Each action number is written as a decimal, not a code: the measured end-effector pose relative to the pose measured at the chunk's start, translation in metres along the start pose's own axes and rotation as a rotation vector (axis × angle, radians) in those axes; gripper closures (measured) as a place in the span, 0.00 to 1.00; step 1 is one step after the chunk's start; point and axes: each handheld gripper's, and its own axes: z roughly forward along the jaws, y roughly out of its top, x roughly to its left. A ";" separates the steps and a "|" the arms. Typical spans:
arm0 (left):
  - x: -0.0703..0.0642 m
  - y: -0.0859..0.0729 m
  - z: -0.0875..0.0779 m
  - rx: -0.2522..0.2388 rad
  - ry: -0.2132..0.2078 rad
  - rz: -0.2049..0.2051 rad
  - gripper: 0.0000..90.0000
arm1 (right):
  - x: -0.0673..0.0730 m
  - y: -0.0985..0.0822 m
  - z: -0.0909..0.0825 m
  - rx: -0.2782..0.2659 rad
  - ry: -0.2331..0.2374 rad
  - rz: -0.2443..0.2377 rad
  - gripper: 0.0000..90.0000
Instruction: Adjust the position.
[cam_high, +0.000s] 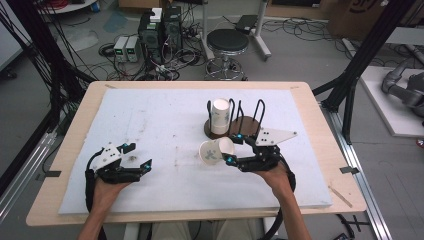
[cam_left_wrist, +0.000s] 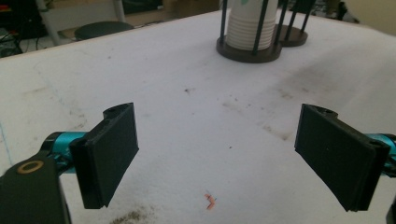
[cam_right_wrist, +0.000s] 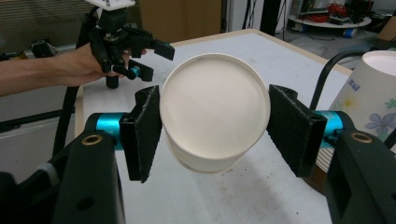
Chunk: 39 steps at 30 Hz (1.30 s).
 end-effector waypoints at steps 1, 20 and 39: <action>0.002 0.007 -0.003 -0.021 -0.045 -0.001 0.15 | 0.000 0.000 0.001 -0.003 0.007 -0.003 0.43; -0.016 0.061 0.010 -0.039 -0.495 0.104 0.15 | 0.007 0.007 0.003 -0.026 0.110 -0.027 0.43; -0.078 0.081 0.072 -0.078 -0.648 0.169 0.15 | 0.011 0.012 0.014 -0.059 0.233 -0.065 0.43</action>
